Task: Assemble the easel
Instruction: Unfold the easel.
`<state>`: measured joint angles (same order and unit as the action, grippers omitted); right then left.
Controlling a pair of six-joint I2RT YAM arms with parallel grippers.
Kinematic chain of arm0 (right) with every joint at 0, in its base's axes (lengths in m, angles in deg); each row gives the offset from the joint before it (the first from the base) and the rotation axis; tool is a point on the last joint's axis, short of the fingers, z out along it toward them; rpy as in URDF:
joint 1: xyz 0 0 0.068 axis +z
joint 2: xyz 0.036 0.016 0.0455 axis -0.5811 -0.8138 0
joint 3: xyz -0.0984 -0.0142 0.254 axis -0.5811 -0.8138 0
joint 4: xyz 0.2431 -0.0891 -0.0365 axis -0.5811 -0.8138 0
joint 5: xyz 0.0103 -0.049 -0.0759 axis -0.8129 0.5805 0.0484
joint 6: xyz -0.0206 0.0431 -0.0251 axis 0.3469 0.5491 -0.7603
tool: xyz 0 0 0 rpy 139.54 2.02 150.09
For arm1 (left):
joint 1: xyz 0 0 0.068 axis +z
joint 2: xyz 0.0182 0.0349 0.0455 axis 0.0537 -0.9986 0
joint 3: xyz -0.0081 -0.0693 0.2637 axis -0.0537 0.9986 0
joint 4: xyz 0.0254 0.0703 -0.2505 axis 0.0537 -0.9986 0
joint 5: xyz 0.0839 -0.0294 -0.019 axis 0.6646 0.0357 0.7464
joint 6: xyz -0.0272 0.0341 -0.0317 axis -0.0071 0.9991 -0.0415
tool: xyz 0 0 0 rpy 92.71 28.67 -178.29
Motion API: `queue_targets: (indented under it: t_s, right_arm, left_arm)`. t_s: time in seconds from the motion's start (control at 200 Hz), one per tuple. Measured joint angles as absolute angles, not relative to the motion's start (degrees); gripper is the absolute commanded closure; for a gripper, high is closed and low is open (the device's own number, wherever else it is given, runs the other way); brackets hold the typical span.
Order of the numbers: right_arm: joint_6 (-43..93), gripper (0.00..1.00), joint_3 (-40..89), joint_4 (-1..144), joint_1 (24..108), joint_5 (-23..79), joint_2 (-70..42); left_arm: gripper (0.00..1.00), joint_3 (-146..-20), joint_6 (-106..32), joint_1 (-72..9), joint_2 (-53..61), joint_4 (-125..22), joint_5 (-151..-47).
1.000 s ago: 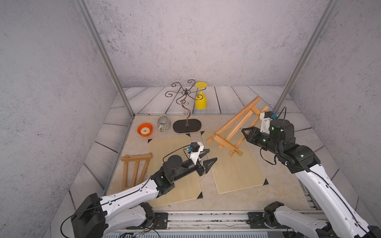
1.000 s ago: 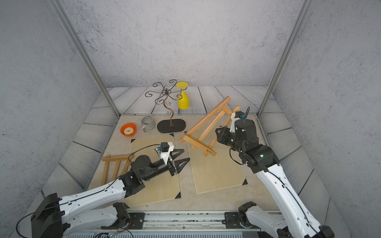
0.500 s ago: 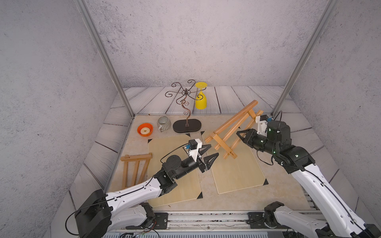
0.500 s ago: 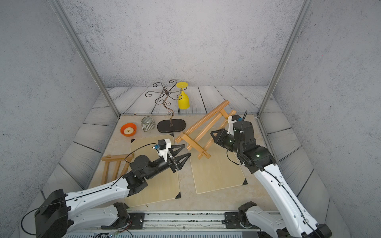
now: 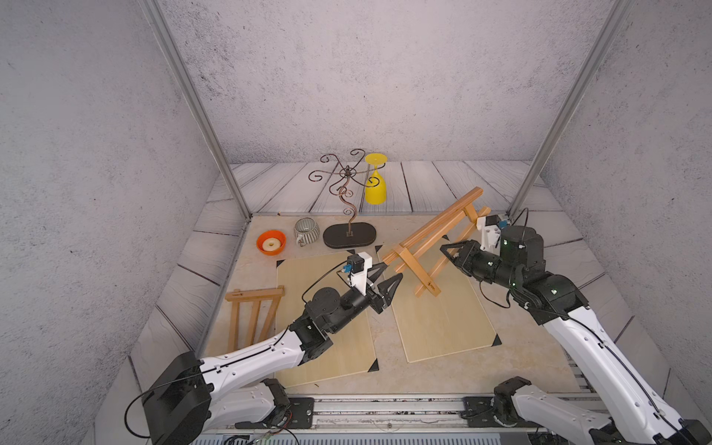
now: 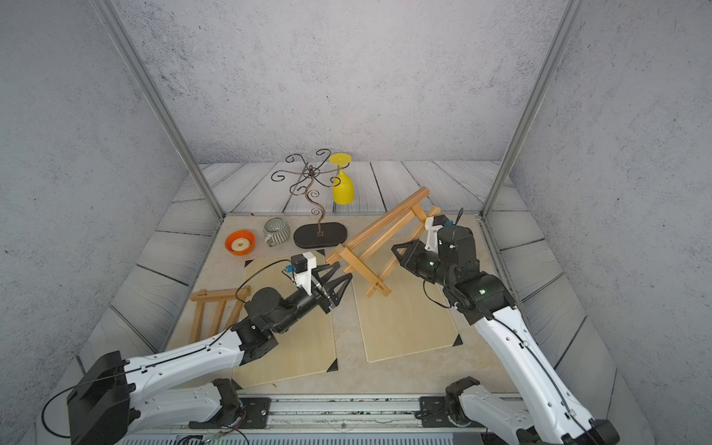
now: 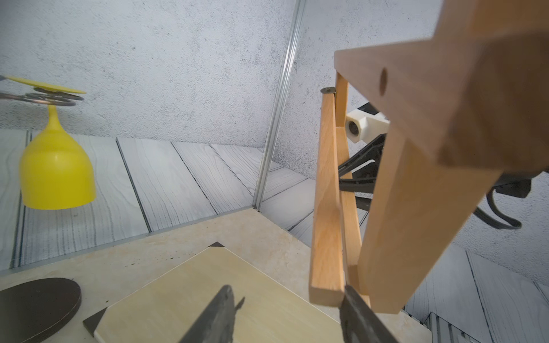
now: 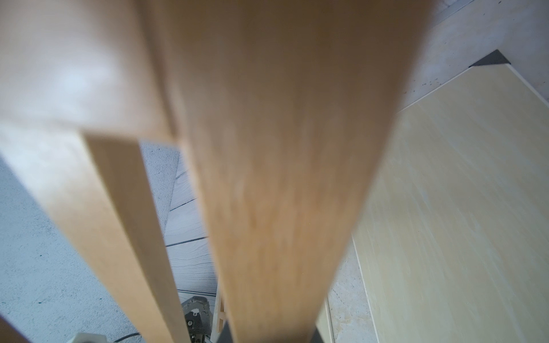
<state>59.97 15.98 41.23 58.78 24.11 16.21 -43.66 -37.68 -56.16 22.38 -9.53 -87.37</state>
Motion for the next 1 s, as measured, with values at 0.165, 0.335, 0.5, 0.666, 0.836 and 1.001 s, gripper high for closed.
queue_targets:
  t_s: [0.165, 0.335, 0.5, 0.666, 0.836, 1.001]
  right_arm:
    - [60.8, 1.00, 14.9, 41.4, 58.6, 22.6, 16.6]
    - [61.0, 1.00, 13.8, 41.4, 58.6, 20.5, 16.9]
    - [61.2, 1.00, 13.1, 41.5, 58.5, 18.8, 17.9]
    - [61.1, 1.00, 12.9, 41.9, 58.2, 17.2, 18.3]
    - [60.7, 1.00, 12.9, 41.9, 58.1, 14.4, 18.3]
    - [59.6, 1.00, 12.9, 41.5, 58.0, 12.8, 18.3]
  left_arm:
    - [0.43, -43.7, -38.0, -54.6, 23.4, -11.0, -86.0]
    - [0.44, -44.8, -38.0, -52.3, 24.3, -13.7, -85.2]
    - [0.45, -46.0, -38.0, -50.6, 23.0, -13.5, -85.2]
    - [0.45, -47.6, -37.1, -49.1, 20.6, -12.8, -85.1]
    - [0.45, -49.6, -35.3, -47.6, 18.4, -13.0, -85.1]
    - [0.45, -50.7, -34.4, -45.8, 16.6, -12.8, -84.9]
